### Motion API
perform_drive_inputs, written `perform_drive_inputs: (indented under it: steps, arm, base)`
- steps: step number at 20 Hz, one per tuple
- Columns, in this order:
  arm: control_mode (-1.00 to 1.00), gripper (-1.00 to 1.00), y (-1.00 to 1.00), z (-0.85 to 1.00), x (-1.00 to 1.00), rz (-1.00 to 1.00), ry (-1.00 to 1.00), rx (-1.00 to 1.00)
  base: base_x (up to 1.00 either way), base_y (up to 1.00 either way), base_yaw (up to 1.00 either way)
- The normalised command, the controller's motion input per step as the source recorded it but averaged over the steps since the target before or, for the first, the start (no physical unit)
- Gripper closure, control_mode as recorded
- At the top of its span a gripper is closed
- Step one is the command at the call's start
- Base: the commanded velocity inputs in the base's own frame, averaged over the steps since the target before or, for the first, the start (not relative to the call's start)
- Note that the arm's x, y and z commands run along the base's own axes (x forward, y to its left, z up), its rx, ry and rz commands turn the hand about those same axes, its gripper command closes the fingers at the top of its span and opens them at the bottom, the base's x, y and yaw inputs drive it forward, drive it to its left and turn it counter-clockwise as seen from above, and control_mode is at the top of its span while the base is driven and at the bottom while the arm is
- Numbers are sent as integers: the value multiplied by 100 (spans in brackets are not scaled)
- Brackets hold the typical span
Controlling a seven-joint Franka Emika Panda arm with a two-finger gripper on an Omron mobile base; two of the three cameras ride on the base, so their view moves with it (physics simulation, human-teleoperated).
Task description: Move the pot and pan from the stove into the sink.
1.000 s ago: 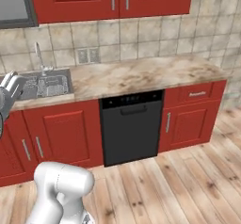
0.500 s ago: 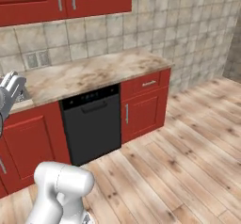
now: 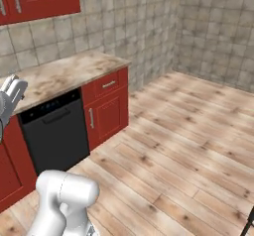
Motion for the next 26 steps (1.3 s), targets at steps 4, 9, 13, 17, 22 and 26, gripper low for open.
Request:
perform_drive_inputs:
  steps: [4, 9, 13, 17, 22, 26]
  arm:
    - [100, -100, 0, 0, 0, 0, 0, 0]
    - [100, -100, 0, 0, 0, 0, 0, 0]
    - [100, -100, 0, 0, 0, 0, 0, 0]
    - [100, -100, 0, 0, 0, 0, 0, 0]
    - [100, -100, 0, 0, 0, 0, 0, 0]
    - [100, -100, 0, 0, 0, 0, 0, 0]
  base:
    - [0, 0, -50]
    - [0, 0, -50]
    - [0, 0, -50]
    - [0, 0, -50]
    - [0, 0, -50]
    - [0, 0, -50]
